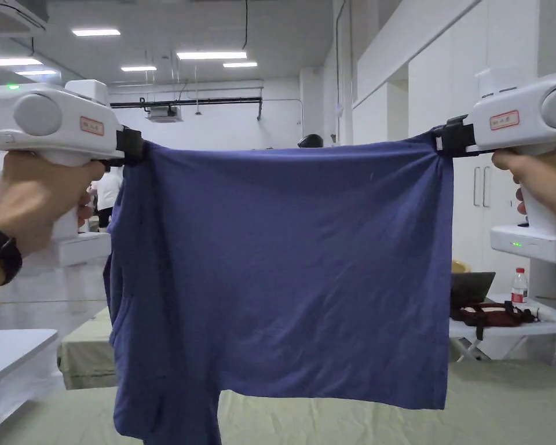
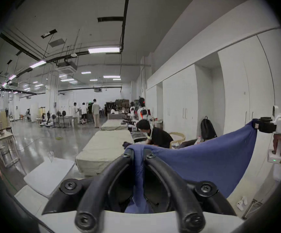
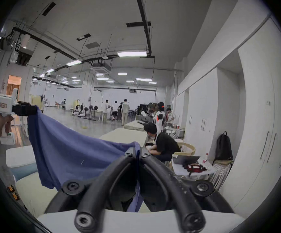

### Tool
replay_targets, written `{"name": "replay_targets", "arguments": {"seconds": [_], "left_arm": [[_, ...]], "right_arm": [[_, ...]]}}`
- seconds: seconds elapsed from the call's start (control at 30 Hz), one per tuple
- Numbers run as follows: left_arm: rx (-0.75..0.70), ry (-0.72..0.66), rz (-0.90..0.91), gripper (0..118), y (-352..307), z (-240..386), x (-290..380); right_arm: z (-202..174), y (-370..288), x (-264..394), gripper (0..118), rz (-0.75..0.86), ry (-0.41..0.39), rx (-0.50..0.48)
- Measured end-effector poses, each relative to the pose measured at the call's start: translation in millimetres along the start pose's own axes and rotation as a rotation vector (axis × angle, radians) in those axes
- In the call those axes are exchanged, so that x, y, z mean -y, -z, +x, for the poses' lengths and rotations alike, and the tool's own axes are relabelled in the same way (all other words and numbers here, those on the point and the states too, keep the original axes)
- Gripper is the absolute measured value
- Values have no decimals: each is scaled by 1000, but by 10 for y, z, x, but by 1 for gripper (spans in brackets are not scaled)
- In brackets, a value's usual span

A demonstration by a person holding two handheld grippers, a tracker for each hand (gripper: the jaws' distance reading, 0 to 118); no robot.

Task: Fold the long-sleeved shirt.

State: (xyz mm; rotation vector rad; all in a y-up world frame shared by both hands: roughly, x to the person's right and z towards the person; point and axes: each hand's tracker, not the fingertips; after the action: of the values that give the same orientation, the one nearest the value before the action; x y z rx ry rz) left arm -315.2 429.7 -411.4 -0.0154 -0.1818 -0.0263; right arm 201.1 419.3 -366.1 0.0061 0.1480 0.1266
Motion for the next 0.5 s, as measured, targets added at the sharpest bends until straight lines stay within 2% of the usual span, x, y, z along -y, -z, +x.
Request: {"name": "replay_targets", "arguments": {"seconds": [0.27, 0.37, 0.5], "left_arm": [[21, -12, 92, 8, -217, -19, -513], [20, -8, 97, 9, -259, -25, -584], [18, -6, 94, 9, -260, -33, -595]], "right_arm": [[60, -276, -572, 6, 67, 9, 39], [82, -325, -659, 6, 83, 28, 40], [36, -339, -678, 6, 86, 6, 48]]}}
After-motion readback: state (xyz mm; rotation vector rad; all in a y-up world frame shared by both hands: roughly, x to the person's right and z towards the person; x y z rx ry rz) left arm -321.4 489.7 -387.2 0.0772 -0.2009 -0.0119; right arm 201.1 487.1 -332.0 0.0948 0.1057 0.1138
